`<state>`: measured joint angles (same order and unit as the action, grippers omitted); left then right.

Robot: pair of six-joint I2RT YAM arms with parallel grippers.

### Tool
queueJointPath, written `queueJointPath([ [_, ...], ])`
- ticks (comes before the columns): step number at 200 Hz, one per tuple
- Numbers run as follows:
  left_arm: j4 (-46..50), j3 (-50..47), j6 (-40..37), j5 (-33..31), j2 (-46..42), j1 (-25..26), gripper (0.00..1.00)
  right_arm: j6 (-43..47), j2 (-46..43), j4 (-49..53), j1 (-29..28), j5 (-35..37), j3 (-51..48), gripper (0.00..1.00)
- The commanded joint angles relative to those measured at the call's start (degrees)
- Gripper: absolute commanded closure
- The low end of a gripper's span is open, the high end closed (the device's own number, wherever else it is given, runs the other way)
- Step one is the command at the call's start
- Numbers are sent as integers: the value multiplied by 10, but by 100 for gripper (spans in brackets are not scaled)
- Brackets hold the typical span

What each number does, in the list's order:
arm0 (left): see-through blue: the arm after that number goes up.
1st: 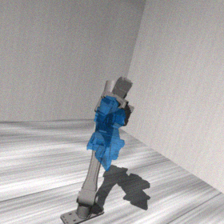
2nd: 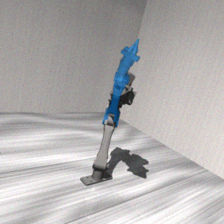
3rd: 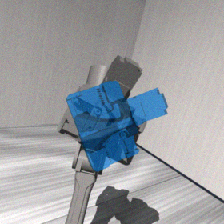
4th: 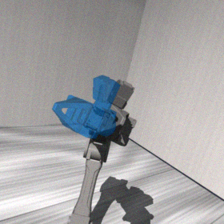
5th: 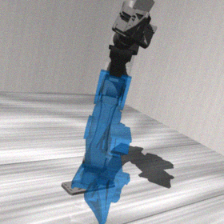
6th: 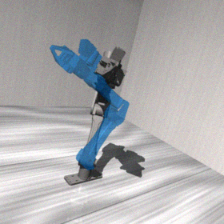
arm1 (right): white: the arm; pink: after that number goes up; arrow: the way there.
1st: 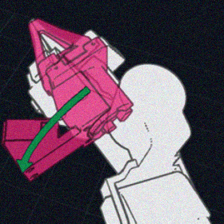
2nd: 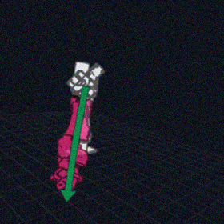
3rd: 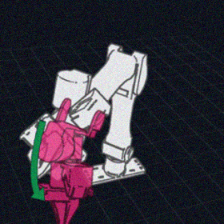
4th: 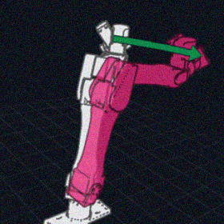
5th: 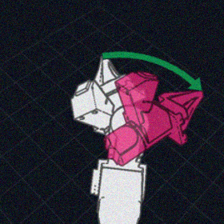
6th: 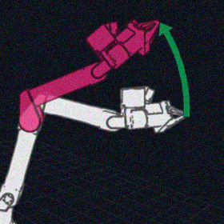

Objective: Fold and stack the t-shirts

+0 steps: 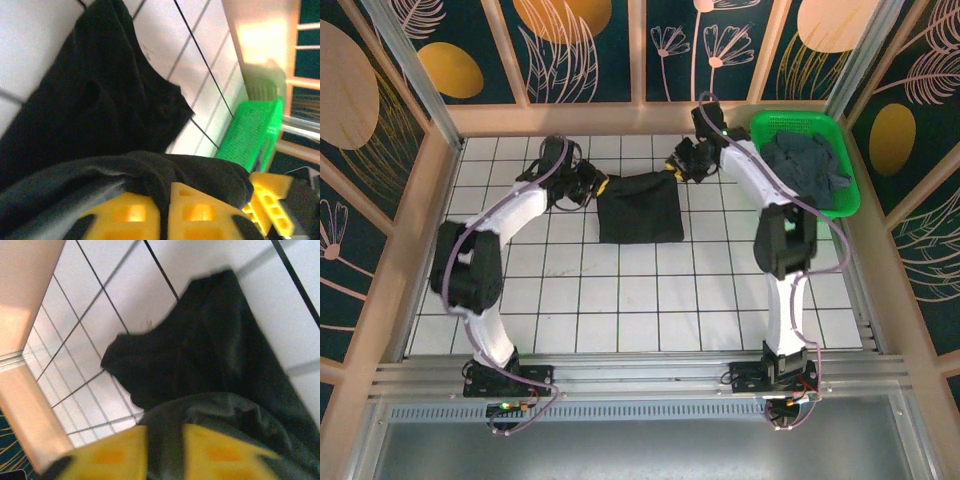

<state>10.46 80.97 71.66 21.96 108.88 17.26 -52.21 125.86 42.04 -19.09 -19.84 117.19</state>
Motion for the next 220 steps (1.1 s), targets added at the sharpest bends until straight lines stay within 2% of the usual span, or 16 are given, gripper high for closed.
queueJointPath([
  [1,-3,65,-24,0,68,-11,49,75,81,42,16,-6,143,48],
  [7,3,90,-36,1,83,-11,38,82,100,68,20,2,178,43],
  [14,9,110,-51,-2,89,-11,30,85,110,95,22,13,205,40],
  [29,5,118,-68,-9,70,-11,26,95,81,98,17,40,177,39],
  [45,-4,72,-66,-6,21,-10,27,105,-9,33,6,63,45,38],
  [65,-33,-44,-32,2,-64,9,33,99,-134,-56,-9,72,-137,40],
  [96,-111,-202,89,-2,-168,96,40,58,-329,-206,-33,43,-419,40],
  [110,-153,-245,165,-24,-180,142,37,36,-400,-234,-42,43,-505,41],
  [129,-192,-269,246,-62,-162,190,23,7,-474,-248,-42,42,-588,40],
  [147,-237,-270,314,-91,-126,219,18,-14,-521,-253,-38,35,-632,39],
  [178,-327,-260,399,-152,-53,246,17,-21,-553,-237,-31,26,-642,39],
  [220,-341,-220,476,-177,34,264,21,-18,-578,-206,-15,18,-638,39],
])
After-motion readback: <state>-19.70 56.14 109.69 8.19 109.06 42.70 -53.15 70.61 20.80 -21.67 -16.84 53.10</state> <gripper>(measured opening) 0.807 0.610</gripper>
